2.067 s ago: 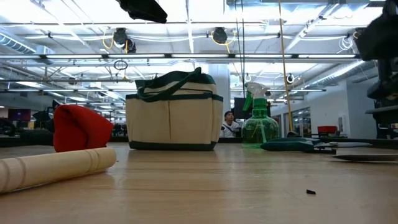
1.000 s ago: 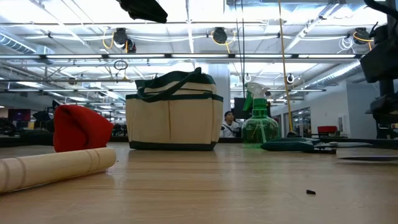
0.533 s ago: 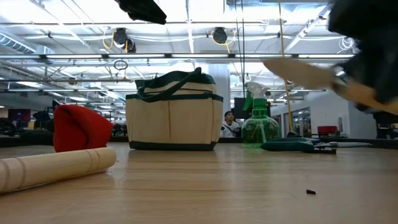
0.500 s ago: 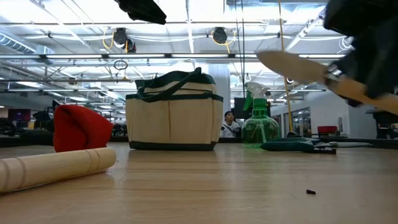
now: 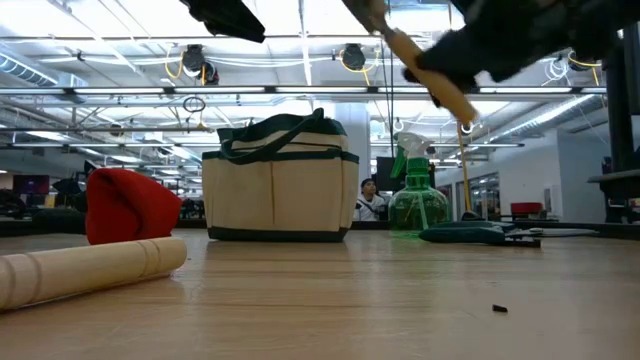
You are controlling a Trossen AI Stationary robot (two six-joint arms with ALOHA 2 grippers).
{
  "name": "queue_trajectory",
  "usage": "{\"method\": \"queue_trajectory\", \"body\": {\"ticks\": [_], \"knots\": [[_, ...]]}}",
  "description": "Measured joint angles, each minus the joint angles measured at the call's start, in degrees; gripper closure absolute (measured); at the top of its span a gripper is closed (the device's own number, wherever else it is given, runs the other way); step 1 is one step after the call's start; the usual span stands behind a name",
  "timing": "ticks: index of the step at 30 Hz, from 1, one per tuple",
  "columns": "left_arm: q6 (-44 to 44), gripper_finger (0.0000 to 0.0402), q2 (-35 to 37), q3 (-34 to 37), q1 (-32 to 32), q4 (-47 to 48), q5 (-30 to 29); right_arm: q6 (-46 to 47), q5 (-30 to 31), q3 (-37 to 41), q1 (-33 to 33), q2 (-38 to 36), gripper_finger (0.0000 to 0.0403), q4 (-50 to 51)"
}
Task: Pick & Place Garden tools in Gardening bag
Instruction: Put the right brown trowel into the light brown gardening bag
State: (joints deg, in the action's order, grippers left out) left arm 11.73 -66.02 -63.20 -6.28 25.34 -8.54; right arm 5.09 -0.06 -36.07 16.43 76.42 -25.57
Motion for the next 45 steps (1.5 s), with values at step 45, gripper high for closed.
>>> {"method": "queue_trajectory", "body": {"ticks": [45], "knots": [[-4.4, 0.0213, -4.9, 0.0, 5.4, 12.6, 1.0, -9.8, 1.5, -14.1, -24.3, 21.1, 0.0339, -4.3]]}}
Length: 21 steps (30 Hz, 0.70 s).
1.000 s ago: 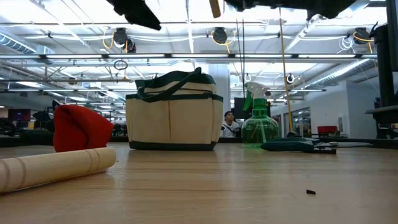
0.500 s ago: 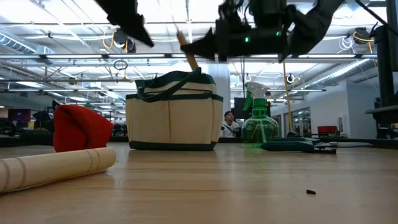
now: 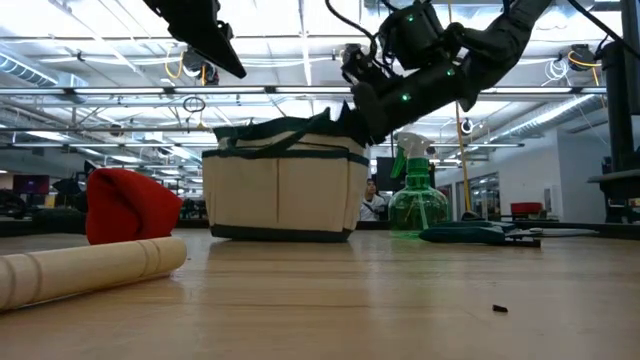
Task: Pick & Place Garden tools in Gardening bag
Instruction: Put the right brown trowel into the light brown gardening bag, then put the brown trowel into the light brown gardening bag
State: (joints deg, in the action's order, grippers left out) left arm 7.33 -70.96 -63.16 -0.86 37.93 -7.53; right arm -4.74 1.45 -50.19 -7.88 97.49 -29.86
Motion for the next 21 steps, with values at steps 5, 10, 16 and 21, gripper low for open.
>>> {"method": "queue_trajectory", "body": {"ticks": [5, 10, 16, 21], "knots": [[-0.1, 0.0213, 0.0, 0.0, 0.0, 0.0, 0.0, -0.1, -0.2, 0.0, 0.0, 0.0, 0.0338, 5.9], [-0.2, 0.0213, 0.0, 0.0, 0.0, -0.3, 0.0, -0.4, -0.2, 0.0, 0.0, 0.0, 0.0325, 7.6], [-0.2, 0.0213, 0.0, 0.0, 0.0, -0.4, 0.0, -0.5, -0.2, 0.0, 0.0, 0.0, 0.0304, 7.2], [-0.1, 0.0213, 0.0, 0.0, 0.0, -0.4, 0.0, -0.5, -0.2, 0.0, 0.0, 0.0, 0.0285, 7.0]]}}
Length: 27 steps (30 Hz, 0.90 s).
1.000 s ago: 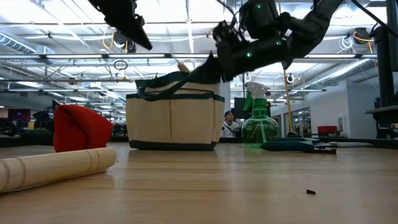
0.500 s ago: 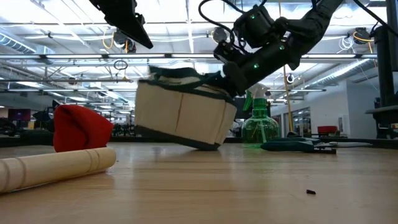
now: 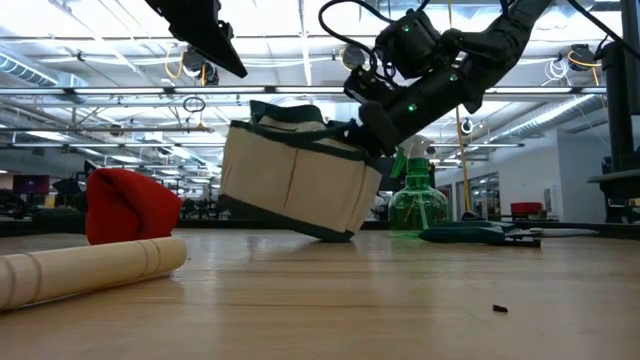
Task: Pick & Place Garden tools in Gardening bag
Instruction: Put the brown trowel into the light brown gardening bag
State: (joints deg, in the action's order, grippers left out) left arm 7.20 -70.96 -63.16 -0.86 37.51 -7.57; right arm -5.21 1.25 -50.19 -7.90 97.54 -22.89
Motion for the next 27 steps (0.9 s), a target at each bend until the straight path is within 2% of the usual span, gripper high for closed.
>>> {"method": "queue_trajectory", "body": {"ticks": [11, 24, 27], "knots": [[-1.1, 0.0213, 0.0, 0.0, 0.0, 0.0, 0.0, 0.0, -0.1, 0.1, 0.3, -0.2, 0.0246, -5.6], [-1.4, 0.0213, 0.0, 0.0, 0.9, 0.0, 0.1, -1.7, 0.0, 0.1, 3.6, -10.2, 0.0248, -2.2], [1.0, 0.0213, 0.0, 0.0, 2.3, 0.0, 3.3, -1.7, 0.0, 0.1, 4.9, -12.9, 0.0251, -0.4]]}}
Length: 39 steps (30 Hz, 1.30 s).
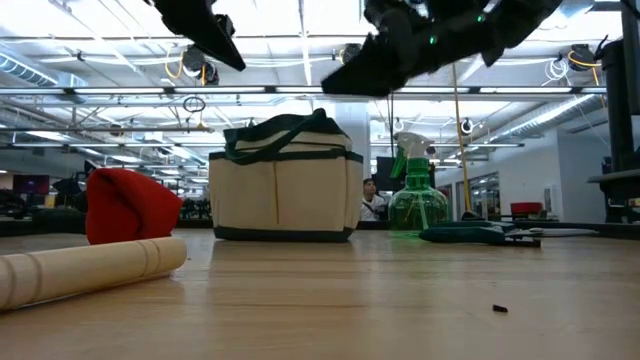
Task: Pick & Place Garden tools in Gardening bag
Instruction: Put the brown trowel into the light brown gardening bag
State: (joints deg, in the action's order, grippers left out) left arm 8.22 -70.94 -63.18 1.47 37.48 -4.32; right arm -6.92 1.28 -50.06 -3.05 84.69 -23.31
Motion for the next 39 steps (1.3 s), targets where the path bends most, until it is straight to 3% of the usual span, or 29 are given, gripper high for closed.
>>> {"method": "queue_trajectory", "body": {"ticks": [4, 16, 23, 31, 39], "knots": [[2.2, 0.0213, -0.9, 0.0, 2.8, -1.1, 4.6, 0.0, 0.0, 0.0, 1.6, -2.0, 0.0251, 2.3], [5.8, 0.0213, -9.4, 0.0, 12.8, -2.3, 4.9, 0.2, 0.1, 0.0, 7.0, -3.6, 0.0252, 9.7], [12.0, 0.0213, -17.4, 0.0, 18.6, -10.2, 7.9, 0.2, 0.1, 0.0, 10.6, -3.6, 0.0252, 10.8], [12.1, 0.0213, -24.5, 0.0, 24.3, -21.1, 10.8, 0.2, 0.1, 0.0, 14.6, -3.6, 0.0252, 11.2], [18.8, 0.0213, -32.0, 0.1, 28.3, -21.2, 11.9, 0.2, 0.1, 0.0, 16.6, -3.6, 0.0252, 11.6]]}}
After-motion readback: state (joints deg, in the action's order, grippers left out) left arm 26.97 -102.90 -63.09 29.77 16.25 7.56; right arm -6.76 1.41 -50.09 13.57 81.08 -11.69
